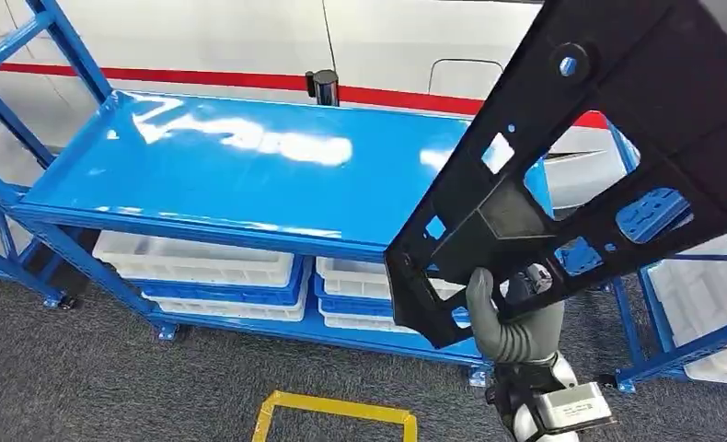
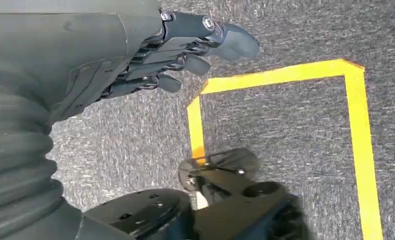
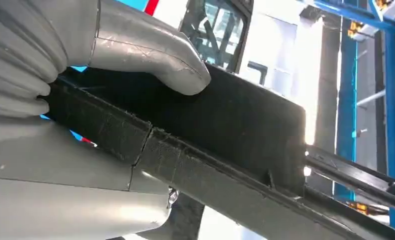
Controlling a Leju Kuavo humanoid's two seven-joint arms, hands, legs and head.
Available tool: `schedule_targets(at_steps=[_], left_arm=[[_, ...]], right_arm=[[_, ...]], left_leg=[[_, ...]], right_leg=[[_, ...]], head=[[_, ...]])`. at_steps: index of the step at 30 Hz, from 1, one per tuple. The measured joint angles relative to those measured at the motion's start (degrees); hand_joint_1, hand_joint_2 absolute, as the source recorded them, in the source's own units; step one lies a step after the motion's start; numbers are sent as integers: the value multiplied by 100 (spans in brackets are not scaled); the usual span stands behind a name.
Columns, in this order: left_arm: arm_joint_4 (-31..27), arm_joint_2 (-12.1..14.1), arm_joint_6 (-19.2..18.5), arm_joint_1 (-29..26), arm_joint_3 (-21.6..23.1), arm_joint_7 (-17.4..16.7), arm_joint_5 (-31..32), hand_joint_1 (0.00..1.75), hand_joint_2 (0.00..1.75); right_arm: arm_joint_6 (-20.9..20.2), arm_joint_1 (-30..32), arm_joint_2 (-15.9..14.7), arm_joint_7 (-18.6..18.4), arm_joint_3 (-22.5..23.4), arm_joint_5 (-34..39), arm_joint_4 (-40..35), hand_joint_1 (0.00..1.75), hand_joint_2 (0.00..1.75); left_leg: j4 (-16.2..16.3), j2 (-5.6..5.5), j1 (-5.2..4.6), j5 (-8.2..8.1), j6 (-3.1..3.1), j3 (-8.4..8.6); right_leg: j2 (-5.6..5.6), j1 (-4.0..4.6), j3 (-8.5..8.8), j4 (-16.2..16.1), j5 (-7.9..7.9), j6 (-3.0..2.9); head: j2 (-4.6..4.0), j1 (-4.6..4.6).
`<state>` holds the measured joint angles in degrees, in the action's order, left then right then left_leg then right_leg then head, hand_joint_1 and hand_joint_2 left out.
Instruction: Take the parts from the cabinet and place them on the table.
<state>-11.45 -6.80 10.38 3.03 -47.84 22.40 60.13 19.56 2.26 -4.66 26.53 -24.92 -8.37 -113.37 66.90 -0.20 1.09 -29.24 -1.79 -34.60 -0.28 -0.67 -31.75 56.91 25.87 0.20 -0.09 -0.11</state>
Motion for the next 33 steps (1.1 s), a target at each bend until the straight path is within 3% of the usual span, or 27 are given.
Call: schedule_targets(at_steps=[1, 2, 3, 5, 6, 7, 9, 12, 15, 20, 21, 23, 24, 25, 27, 28, 29, 30, 31, 33], left_arm=[[-2, 5, 0, 2, 0, 7, 0, 0, 175], [0, 5, 2, 5, 0, 7, -2, 0, 175], [0, 5, 7, 1, 0, 13, 0, 0, 175], [-2, 7, 7, 1, -2, 15, -2, 0, 175], [-2, 2, 9, 1, -2, 20, 0, 0, 175], [-2, 7, 15, -2, -2, 20, 0, 0, 175], [-2, 7, 18, -5, -4, 20, 0, 0, 175], [0, 7, 17, -4, -7, 22, 0, 0, 175], [0, 5, 13, -2, -24, 22, 0, 0, 175], [0, 5, 15, -2, -50, 22, 2, 0, 175], [-2, 7, 15, -2, -50, 20, 9, 0, 175], [-2, 9, 15, -1, -50, 20, 9, 0, 175], [0, -13, 15, 5, -52, 20, 11, 0, 175], [-2, -9, 15, 6, -50, 20, 18, 0, 175], [0, -9, 15, 6, -52, 20, 18, 0, 175], [0, -11, 15, 2, -52, 20, 18, 0, 175], [0, -11, 15, 1, -53, 15, 18, 0, 175], [0, -13, 15, 1, -53, 13, 18, 0, 175], [0, -13, 13, 1, -53, 13, 18, 0, 175], [0, -15, 9, 1, -52, 11, 18, 0, 175]], right_arm=[[9, -1, 0, 0, 0, 0, 0, 175, 175], [24, 1, 0, 0, 2, 0, 0, 175, 175], [42, -4, 0, -2, 2, 0, 0, 175, 175], [46, 1, 2, 0, -4, -2, 0, 175, 175], [46, 2, 2, 0, -9, -2, 0, 175, 175], [48, 1, 0, 2, -11, 0, 0, 175, 175], [48, 3, 0, 2, -15, 0, 0, 175, 175], [48, 5, 0, 2, -24, 0, 0, 175, 175], [48, 5, 0, 2, -37, -2, 0, 175, 175], [48, 6, -2, 2, -48, -4, 0, 175, 175], [48, 6, -2, 2, -50, -4, 0, 175, 175], [50, 7, -2, 2, -52, -18, -4, 175, 175], [50, 9, -9, 2, -52, -18, -4, 175, 175], [53, 4, -11, 2, -57, -18, -4, 175, 175], [55, 15, -22, 4, -61, -20, -4, 175, 175], [57, 30, -26, 4, -63, -20, 0, 175, 175], [57, 43, -33, 4, -66, -20, 0, 175, 175], [57, 52, -39, 4, -68, -20, 2, 175, 175], [57, 53, -42, 2, -68, -20, 2, 175, 175], [57, 52, -52, 2, -68, -20, 2, 175, 175]], left_leg=[[-538, 0, 19, 145, 3, 359], [-788, -16, -2, 20, 10, 542], [-820, -26, -32, 70, 63, 501], [-858, -14, -53, 78, 108, 447], [-885, -10, -46, 89, 116, 425], [-884, -13, -56, 98, 136, 409], [-883, -13, -95, 128, 184, 378], [-880, -6, -134, 164, 242, 335], [-876, -3, -154, 182, 270, 302], [-874, -1, -158, 193, 284, 292], [-834, -2, -193, 191, 301, 272], [-930, 4, -175, 250, 378, 299], [-1028, 33, -80, 329, 391, 343], [-1064, 35, -77, 361, 434, 338], [-1064, 49, -67, 380, 435, 289], [-1063, 56, -67, 388, 421, 264], [-1061, 59, -57, 398, 405, 248], [-1060, 60, -44, 408, 386, 237], [-1057, 60, -17, 414, 358, 229], [-1021, 59, 54, 403, 242, 222]], right_leg=[[1, 0, 0, 21, -7, 15], [0, 29, -41, 35, -20, 40], [-2, 44, -46, 49, -40, 70], [-2, 40, -85, 38, -84, 141], [3, 51, -115, 62, -53, 43], [0, 45, -130, 54, -85, 40], [1, 40, -149, 26, -132, 113], [2, 11, -181, 7, -180, 154], [2, -9, -215, 2, -209, 199], [2, -11, -226, 1, -221, 216], [2, -34, -208, -48, -260, 268], [3, -25, -202, -72, -289, 320], [7, -37, -282, -16, -242, 307], [9, -19, -362, 173, -85, 277], [20, -39, -745, 1049, 315, 225], [19, -61, -944, 1499, 467, 228], [19, -83, -1038, 1732, 523, 269], [18, -115, -998, 1684, 491, 326], [16, -151, -816, 1370, 368, 406], [-17, -240, -184, 261, 18, 602]], head=[[0, 0], [0, 0], [0, 13], [0, 6], [0, 15], [0, 11], [0, 13], [0, 9], [0, 11], [0, 7], [0, 7], [0, -2], [0, 7], [0, 18], [0, 33], [0, 26], [0, 28], [0, 26], [0, 31], [0, 35]])
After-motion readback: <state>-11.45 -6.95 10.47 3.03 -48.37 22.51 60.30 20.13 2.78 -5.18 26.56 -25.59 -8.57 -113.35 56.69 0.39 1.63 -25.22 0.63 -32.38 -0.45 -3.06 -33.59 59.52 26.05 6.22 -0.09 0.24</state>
